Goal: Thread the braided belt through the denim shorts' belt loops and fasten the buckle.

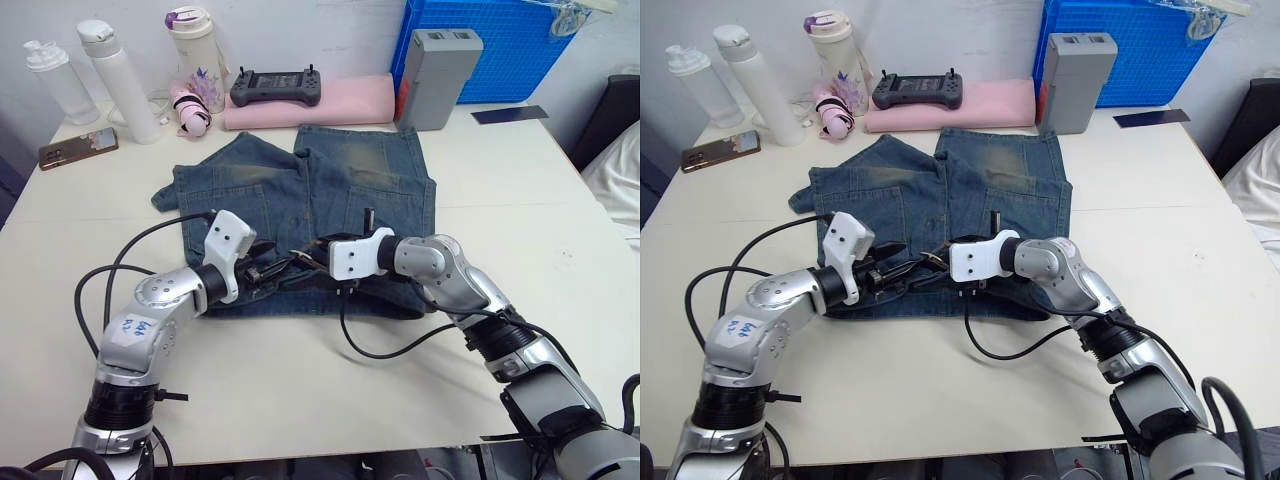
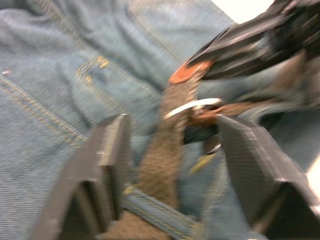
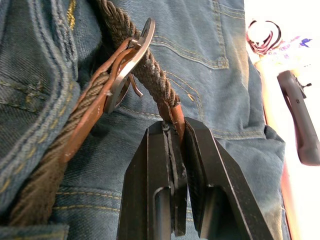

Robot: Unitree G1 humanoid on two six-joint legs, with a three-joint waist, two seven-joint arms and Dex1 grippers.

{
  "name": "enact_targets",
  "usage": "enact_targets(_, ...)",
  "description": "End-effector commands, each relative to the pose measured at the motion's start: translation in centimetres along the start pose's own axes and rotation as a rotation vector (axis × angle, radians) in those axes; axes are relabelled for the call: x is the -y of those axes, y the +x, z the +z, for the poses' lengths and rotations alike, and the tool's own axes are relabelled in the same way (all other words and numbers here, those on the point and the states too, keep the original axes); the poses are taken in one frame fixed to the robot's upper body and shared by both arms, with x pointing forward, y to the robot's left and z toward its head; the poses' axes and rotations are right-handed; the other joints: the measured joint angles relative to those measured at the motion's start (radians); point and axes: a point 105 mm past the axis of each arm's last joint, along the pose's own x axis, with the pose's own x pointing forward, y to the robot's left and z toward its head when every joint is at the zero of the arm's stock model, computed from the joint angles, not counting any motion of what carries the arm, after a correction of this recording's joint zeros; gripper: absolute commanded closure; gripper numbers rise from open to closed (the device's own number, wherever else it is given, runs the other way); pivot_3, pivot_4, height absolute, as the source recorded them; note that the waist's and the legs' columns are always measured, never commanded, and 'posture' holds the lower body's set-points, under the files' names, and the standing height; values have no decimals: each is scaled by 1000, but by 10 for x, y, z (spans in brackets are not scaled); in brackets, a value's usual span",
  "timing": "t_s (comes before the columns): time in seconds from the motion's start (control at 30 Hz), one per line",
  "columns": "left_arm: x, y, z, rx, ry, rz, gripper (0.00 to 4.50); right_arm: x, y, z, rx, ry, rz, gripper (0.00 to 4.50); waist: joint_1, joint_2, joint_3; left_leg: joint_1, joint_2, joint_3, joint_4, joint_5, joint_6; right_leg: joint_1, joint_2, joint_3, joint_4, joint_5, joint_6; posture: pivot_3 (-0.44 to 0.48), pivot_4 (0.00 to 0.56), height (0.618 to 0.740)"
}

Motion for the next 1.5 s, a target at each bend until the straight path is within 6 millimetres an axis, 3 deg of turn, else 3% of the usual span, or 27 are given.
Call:
enact_targets(0.03,-18,-52,29,210,-157,-19,1499,15,-12,2,8,38,-96,4500,0,0,0,0,0,-1,0,0,0,0,0,0,0,0,0,0,150,739)
enact_targets(0.1,-37,-59,24,185,-157,63,1499,14,-13,2,6,44,-101,4500,-8,0,0,0,0,-3,0,0,0,0,0,0,0,0,0,0,150,739)
enact_targets(0.13,-46,-61,19,158,-143,109,1726,13,-13,3,6,48,-102,4500,-9,0,0,0,0,-7,0,0,0,0,0,0,0,0,0,0,150,739)
enact_targets(0.23,-64,-61,7,85,-107,201,2596,11,-14,5,8,54,-106,4500,-8,0,0,0,-1,-8,0,0,0,0,0,0,0,0,0,0,150,739)
enact_targets(0.33,-71,-53,-15,-33,-37,224,3922,12,-14,9,17,62,-120,4500,-7,0,0,0,-1,-8,0,0,0,1,0,-1,0,0,0,0,150,739)
enact_targets(0.4,-73,-50,-24,-85,-9,225,4421,13,-16,10,19,65,-128,4500,-8,0,0,0,-1,-7,0,0,0,1,0,-1,0,0,0,0,150,739)
enact_targets(0.43,-74,-48,-29,-108,6,226,4421,14,-17,10,21,64,-135,4500,-9,0,0,0,-1,-7,0,0,0,1,0,-1,0,0,0,0,150,739)
enact_targets(0.47,-75,-46,-32,-122,15,221,4421,15,-19,10,24,67,-145,4500,-9,0,0,0,-1,-7,-1,0,0,1,0,-1,0,0,0,0,0,739)
enact_targets(0.53,-76,-43,-37,-133,21,214,4421,18,-22,11,32,74,-166,4500,-10,2,-14,0,-1,-6,-1,0,0,1,0,-1,0,0,0,0,0,739)
enact_targets(0.6,-77,-40,-40,-148,27,206,4421,25,-32,9,35,80,-207,4500,-10,-2,-61,-2,-2,-1,-3,0,-2,-7,0,1,8,-1,-1,0,0,739)
enact_targets(0.8,-79,-40,-43,-172,45,195,4421,40,-61,0,32,101,-288,4500,-8,-10,-70,0,-1,3,-1,0,-2,-2,1,1,3,0,-1,0,0,739)
enact_targets(1.03,-81,-41,-39,-145,48,201,4421,34,-57,8,70,111,-270,4500,-11,-10,-72,0,-1,3,-2,0,-2,-2,1,1,4,0,-1,0,0,739)
enact_targets(1.3,-70,-40,15,101,83,165,4421,30,-46,11,76,104,-257,4500,-11,-15,-76,0,-1,3,-1,0,-2,-2,1,1,5,0,-1,0,0,739)
enact_targets(1.4,-63,-39,25,136,92,136,3522,30,-43,14,83,99,-252,4500,-13,-15,-80,0,-1,3,-1,0,-2,-2,1,1,5,0,-1,0,0,739)
enact_targets(1.5,-52,-37,32,165,91,88,2220,28,-41,14,83,96,-243,4500,-14,-14,-86,1,-1,3,-1,0,-2,-2,1,1,5,0,-1,0,0,739)
